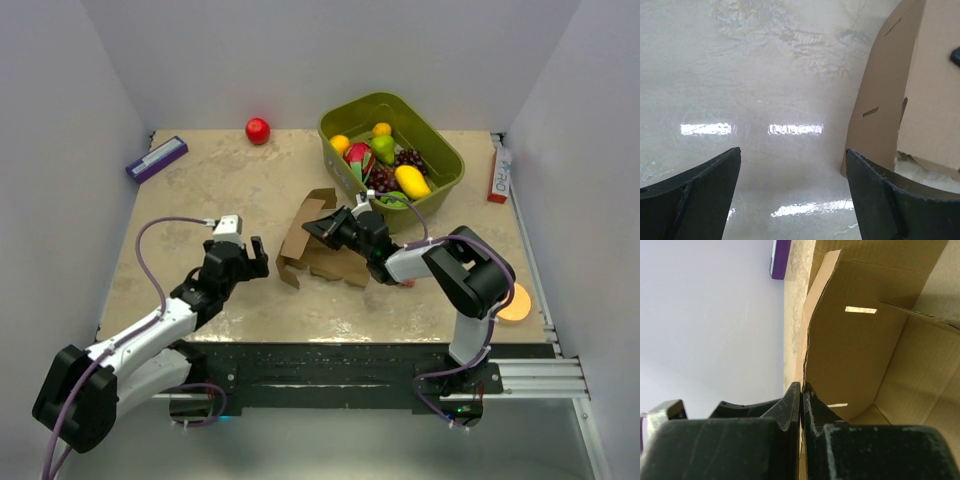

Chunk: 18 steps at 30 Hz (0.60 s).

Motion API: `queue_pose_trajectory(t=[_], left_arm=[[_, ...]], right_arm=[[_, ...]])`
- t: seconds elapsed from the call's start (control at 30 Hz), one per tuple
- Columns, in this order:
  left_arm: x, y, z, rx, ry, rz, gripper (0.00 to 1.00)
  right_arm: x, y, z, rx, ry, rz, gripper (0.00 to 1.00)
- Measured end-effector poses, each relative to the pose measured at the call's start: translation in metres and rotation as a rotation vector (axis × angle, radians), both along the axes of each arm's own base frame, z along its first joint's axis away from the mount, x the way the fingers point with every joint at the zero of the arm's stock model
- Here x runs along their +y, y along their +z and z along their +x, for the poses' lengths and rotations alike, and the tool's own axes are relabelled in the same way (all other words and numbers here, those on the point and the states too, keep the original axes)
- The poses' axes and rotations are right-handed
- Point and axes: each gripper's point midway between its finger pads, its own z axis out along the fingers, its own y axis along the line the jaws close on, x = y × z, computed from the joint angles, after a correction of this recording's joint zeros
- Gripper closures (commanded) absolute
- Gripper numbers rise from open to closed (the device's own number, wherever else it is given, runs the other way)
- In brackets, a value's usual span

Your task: Fold the paper box

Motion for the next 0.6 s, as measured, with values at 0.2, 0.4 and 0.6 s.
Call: queue_pose_trajectory(t=[0.2,0.4,0.6], left_arm=[[-0.012,-0.026,-0.013,0.012,-0.108,-0.018,0.20],[-0.034,-0.033,-0.012,-0.018,-0.252,-0.025,0.29],[-0.047,-0.015,-0.007,-0.111,-0.341,-0.036,0.27]], right_arm=[[0.000,0.000,0.000,0.000,0.000,0.000,1.00],[-0.001,-0.001,0.002,-0.009,-0.009,-0.010,1.00],[-0.005,-0.002,0.005,-0.031,-0.031,-0.026,1.00]])
